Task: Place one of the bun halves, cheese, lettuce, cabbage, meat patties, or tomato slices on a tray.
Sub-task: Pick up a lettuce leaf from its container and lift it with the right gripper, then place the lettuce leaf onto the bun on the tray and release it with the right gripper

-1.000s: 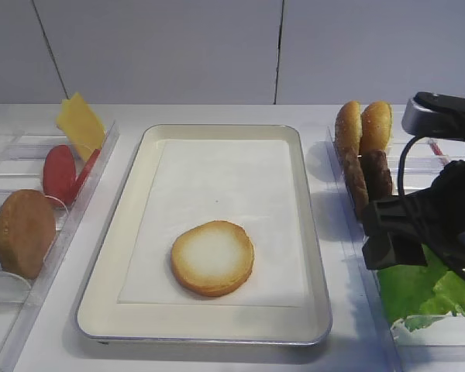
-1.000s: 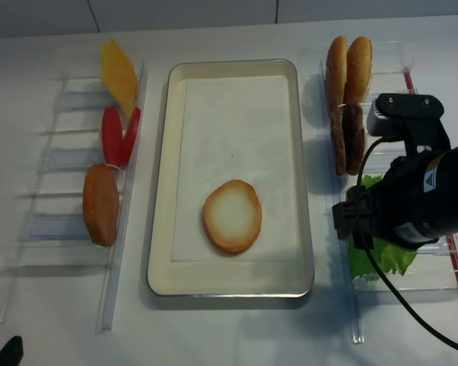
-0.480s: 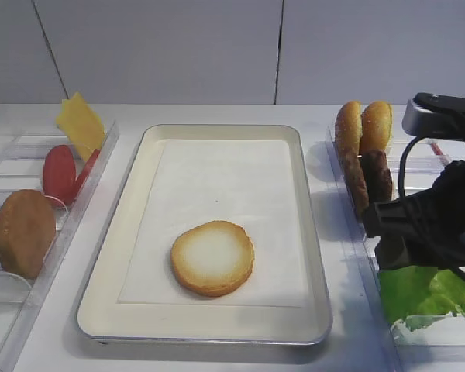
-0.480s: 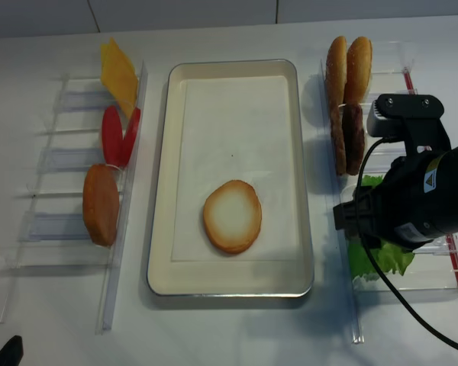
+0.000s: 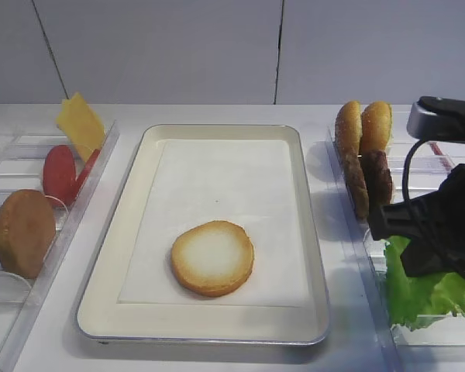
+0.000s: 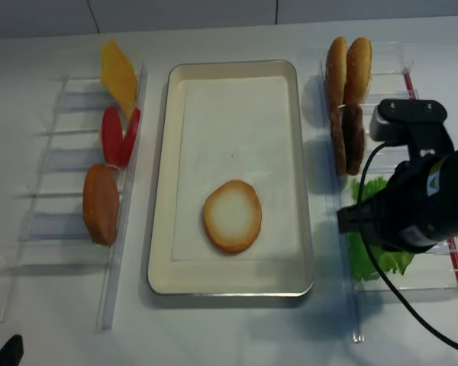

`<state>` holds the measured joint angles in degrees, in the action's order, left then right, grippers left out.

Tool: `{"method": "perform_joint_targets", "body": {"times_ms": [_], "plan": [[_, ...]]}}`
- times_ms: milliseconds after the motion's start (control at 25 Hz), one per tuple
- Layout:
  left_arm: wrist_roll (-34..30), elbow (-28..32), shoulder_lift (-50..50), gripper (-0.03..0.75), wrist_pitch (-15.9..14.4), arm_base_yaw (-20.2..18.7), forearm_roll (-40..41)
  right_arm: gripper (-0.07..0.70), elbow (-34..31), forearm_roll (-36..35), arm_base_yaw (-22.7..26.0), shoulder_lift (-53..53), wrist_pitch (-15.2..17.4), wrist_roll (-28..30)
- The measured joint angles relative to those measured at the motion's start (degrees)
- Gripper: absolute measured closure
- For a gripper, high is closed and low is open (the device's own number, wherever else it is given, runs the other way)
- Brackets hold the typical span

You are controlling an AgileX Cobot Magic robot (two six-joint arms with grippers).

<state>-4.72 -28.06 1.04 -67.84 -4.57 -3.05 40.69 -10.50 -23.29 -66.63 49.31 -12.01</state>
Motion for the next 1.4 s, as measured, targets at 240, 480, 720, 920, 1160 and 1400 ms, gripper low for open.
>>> {"method": "perform_joint_targets", "body": {"times_ms": [240, 480, 720, 920, 1160, 1400], "plan": [[0.0, 0.0, 0.0, 0.435, 0.0, 0.0, 0.0, 0.593, 6.3, -3.7, 0.0, 3.2, 6.1, 1.4], [0.0, 0.0, 0.0, 0.435, 0.0, 0.0, 0.0, 0.594, 9.1, -17.5, 0.0, 3.4, 8.1, 10.8], [0.0, 0.0, 0.0, 0.435, 0.0, 0.0, 0.0, 0.594, 9.2, -32.4, -0.3, -1.8, 4.2, 20.8], [0.0, 0.0, 0.0, 0.435, 0.0, 0.0, 0.0, 0.594, 9.3, -43.5, -4.7, -7.7, -2.2, 29.1], [0.0, 0.0, 0.0, 0.435, 0.0, 0.0, 0.0, 0.594, 12.6, -52.5, -6.8, -18.3, -4.7, 37.4], [0.0, 0.0, 0.0, 0.435, 0.0, 0.0, 0.0, 0.595, 17.5, -53.7, -7.0, -25.7, -4.5, 38.6]]}}
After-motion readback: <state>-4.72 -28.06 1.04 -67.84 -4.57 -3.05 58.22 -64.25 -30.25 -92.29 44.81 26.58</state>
